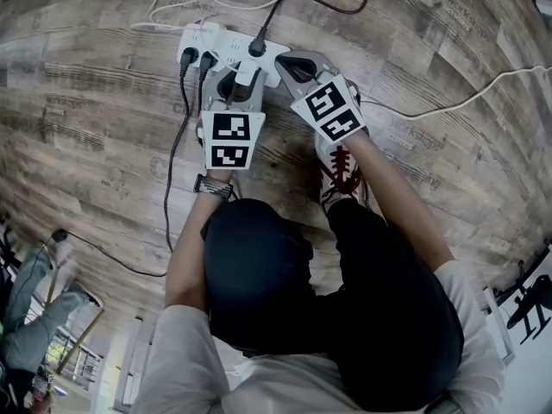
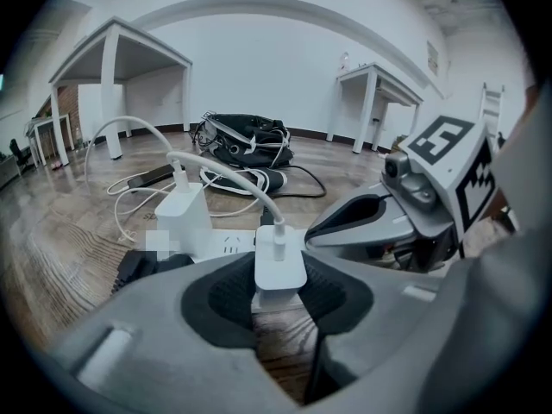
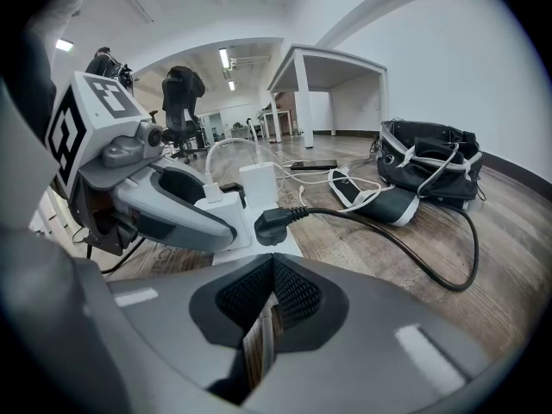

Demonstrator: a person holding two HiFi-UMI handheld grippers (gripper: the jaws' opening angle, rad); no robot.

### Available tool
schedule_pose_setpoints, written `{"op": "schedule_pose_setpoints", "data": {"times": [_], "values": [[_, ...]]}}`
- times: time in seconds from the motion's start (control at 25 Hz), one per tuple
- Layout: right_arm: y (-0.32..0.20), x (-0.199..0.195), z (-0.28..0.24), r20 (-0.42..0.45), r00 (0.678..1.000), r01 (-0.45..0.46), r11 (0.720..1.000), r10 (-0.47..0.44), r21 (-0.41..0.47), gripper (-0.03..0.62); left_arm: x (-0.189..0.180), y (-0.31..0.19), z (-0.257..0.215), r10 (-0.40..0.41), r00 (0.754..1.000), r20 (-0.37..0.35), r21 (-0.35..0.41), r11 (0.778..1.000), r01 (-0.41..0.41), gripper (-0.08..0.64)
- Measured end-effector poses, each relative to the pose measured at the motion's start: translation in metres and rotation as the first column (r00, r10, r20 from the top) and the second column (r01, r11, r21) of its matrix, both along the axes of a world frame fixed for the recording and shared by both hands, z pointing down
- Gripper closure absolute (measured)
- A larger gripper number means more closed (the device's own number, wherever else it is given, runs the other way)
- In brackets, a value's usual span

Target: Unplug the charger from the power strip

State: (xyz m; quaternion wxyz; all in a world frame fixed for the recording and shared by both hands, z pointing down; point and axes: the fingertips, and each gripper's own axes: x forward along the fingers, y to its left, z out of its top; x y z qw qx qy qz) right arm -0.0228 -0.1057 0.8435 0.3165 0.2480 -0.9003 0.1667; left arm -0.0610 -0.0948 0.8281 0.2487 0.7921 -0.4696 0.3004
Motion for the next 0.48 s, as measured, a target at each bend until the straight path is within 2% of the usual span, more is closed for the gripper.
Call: {"op": "schedule_pose_setpoints", "data": {"times": [0.12,0.2,0.36,0.48], "values": [[0.0002,0.0002,-0.0001,0.001,1.0,-0.002,1.0,0.002,0.0,0.591,-0.002,-0.0002,0.0003,-0.066,0.994,-0.089,-0.034,0.997,0.063,0.419],[0.0003,0.0001,0.0002,0.001,1.0,-0.002,1.0,0.002,0.0,0.591,-0.0028,0.0,0.0004,-0.086,0.99,-0.114,-0.039,0.996,0.082,0.416],[0.0008,0.0004,0.0,-0.004,1.0,-0.002,1.0,0.002,0.002,0.591,-0.0022,0.0015,0.0002,-0.062,0.995,-0.079,-0.025,0.998,0.061,0.419],[0.0004,0.0004,-0.0004,-0.004,1.0,-0.001,1.0,0.001,0.003,0.591,-0.001,0.001,-0.001,-0.028,0.999,-0.024,-0.001,1.0,0.028,0.419]]}}
